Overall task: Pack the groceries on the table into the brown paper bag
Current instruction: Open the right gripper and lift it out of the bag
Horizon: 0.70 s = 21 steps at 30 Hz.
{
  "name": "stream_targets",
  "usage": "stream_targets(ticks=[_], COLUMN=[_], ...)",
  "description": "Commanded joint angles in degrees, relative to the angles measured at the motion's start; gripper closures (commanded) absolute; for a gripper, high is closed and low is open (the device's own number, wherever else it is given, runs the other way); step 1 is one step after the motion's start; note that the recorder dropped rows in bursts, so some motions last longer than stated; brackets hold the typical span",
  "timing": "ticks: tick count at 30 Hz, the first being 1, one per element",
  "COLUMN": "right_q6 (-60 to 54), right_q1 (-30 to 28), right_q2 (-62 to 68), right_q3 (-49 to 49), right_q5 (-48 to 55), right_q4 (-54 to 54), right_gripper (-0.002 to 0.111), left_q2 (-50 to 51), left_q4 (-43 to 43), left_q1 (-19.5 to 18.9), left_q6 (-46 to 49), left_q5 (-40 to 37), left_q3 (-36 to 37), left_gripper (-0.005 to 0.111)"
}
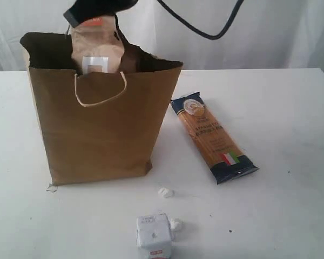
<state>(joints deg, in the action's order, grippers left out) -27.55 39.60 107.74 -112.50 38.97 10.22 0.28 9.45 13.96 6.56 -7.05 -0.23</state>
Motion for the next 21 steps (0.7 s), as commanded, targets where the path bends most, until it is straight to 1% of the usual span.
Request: stream_targets(ticks=[1,6,9,13,14,15,21], right_q6=[-0.8,-0.8,-0.8,-0.8,-0.8,-0.8,-1.1], right_q1=[0.8,1.2,1.5,2.0,2.0,2.1,2.6], right_q2=[-1.3,-0.4,-0.4,-0.4,-0.7,-1.0,-3.1], right_q3=[-2.3,-2.3,-2.3,-2.3,-2.3,-2.3,-2.3], right_q5=[-2.1,1.3,1.6,6.2,6.6,7.6,11.4], right_q4=[0.6,0.7,0.5,0.5,0.4,0.0,-2.5], right_gripper=[0.108,0.108,0.107,0.087,0.085,0.083,0.083], left_q2=[-0.3,-0.3,-0.3,-0.3,-0.3,-0.3,-0.3], left_q4=[0.3,0.3,0.3,0.3,0.3,0.3,0.3], left_q1=[-0.3,-0.3,-0.3,-0.3,-0.3,-0.3,-0.3], left_q6=[-0.3,-0.3,-0.3,-0.3,-0.3,-0.3,-0.3], left_q5=[-0.1,-0.1,-0.1,-0.1,-0.1,-0.1,-0.1], left_q3=[0.2,0.2,0.2,0.2,0.2,0.2,0.2], left_gripper=[0.107,0.107,0.107,0.107,0.107,0.107,0.107])
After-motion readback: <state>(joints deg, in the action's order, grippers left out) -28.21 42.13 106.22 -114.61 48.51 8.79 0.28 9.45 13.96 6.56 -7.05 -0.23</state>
